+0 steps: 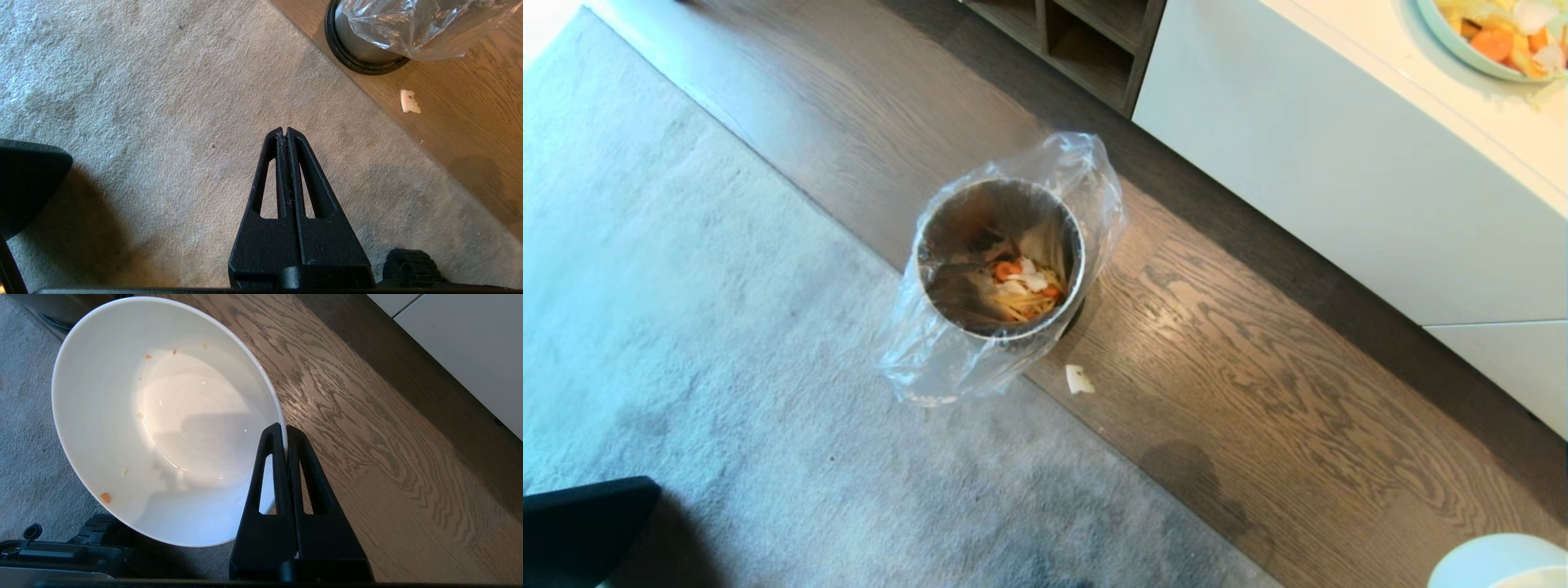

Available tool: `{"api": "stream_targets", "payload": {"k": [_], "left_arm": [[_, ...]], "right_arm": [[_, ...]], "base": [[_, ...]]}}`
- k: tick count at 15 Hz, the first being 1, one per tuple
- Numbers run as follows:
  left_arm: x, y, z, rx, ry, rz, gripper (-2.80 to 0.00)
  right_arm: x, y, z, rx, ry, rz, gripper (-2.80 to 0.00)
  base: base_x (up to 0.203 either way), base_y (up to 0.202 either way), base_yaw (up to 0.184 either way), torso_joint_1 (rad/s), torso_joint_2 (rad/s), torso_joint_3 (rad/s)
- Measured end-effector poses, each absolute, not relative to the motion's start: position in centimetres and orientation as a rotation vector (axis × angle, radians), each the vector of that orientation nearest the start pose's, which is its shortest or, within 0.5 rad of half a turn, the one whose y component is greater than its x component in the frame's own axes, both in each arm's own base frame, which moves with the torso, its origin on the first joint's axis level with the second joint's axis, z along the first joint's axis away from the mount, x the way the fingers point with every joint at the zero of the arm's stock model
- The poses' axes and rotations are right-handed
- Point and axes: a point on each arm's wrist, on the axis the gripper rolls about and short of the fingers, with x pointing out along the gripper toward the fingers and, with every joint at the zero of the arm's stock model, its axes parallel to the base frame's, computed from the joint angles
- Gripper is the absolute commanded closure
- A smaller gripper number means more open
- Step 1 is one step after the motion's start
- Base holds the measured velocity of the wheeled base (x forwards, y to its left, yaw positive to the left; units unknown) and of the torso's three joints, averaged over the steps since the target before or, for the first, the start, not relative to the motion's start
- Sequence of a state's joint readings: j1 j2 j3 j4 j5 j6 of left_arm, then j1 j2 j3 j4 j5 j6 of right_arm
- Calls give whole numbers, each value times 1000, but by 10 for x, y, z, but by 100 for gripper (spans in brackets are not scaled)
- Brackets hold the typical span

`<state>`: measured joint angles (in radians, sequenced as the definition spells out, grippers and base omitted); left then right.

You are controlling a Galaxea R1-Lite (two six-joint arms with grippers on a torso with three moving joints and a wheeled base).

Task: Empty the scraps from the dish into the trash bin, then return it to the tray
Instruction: Put the bowl back to the table

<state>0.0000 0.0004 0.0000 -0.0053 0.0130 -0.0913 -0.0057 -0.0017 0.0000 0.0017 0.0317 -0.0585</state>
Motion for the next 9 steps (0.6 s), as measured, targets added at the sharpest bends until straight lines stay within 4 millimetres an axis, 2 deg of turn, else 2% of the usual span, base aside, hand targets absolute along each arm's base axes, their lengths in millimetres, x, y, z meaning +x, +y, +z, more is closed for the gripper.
{"api": "stream_targets", "payload": {"k": [5, 9], "left_arm": [[-23, 0, 76, -91, -5, 13, 0], [-23, 0, 76, -91, -5, 13, 0]], "right_arm": [[-23, 1, 75, -58, 0, 26, 0], [-23, 1, 75, -57, 0, 26, 0]], "base": [[0, 0, 0, 0, 0, 9], [0, 0, 0, 1, 2, 155]]}}
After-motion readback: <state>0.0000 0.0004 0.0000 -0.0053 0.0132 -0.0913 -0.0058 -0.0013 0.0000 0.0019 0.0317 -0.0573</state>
